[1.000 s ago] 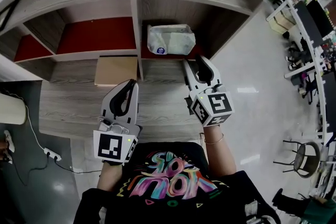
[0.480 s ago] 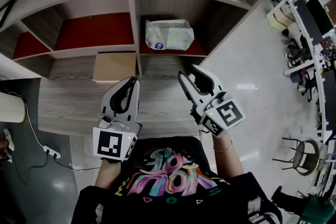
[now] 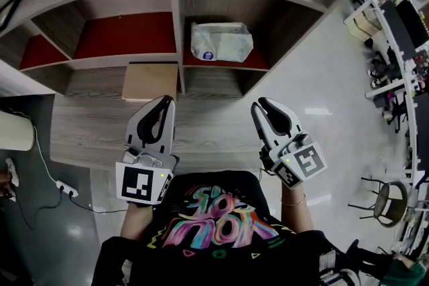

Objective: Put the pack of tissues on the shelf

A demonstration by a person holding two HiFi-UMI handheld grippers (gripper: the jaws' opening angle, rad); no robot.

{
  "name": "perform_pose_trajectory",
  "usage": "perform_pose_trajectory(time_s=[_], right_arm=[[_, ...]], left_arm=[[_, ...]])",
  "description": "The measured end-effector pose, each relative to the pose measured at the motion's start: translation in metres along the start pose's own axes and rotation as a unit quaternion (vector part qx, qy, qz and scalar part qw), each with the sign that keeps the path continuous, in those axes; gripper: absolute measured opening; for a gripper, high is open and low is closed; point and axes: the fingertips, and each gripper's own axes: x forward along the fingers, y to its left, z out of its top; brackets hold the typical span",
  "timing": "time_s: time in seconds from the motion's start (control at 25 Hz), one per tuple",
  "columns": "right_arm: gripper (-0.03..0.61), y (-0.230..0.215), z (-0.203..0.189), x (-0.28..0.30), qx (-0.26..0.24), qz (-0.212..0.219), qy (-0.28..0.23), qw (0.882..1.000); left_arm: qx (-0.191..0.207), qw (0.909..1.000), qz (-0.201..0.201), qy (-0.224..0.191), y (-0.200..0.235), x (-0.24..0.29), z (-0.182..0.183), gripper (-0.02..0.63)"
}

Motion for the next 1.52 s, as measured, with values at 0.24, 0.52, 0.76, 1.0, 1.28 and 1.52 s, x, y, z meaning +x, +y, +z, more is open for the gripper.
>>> perform_pose_trajectory(time_s=[0.24,0.52,0.76,1.0,1.28,1.52], right_arm=[[0.058,0.002,0.005,-0.008,-0.014,-0.021,-0.009,1.0],[0.023,0.003,0.007,-0.016,-0.031,-0.04,-0.012,0.999],[0.017,0.007,0.002,-0.015,-0.024,-0.036,-0.008,0.999],[0.017,0.001,-0.009,-0.014,-0.01,-0.043,0.005,0.999],[0.017,0.002,-0.007,-0.007,0.005,-0.039,-0.008,0.999],[0.017,-0.001,-0.011,-0.001,-0.018,-0.042,0.005,0.999]], left_arm=[[0.003,1.0,0.007,-0.003,0.002,-0.004,0.002,0.034],[0.004,0.9999,0.013,-0.005,0.005,-0.007,0.004,0.034],[0.001,1.0,0.009,-0.004,0.003,-0.008,0.001,0.034],[-0.002,1.0,0.004,-0.002,0.003,-0.006,-0.002,0.034],[-0.001,1.0,0.003,-0.001,0.007,-0.005,-0.004,0.034],[-0.001,1.0,0.005,0.0,0.012,-0.004,-0.003,0.034]])
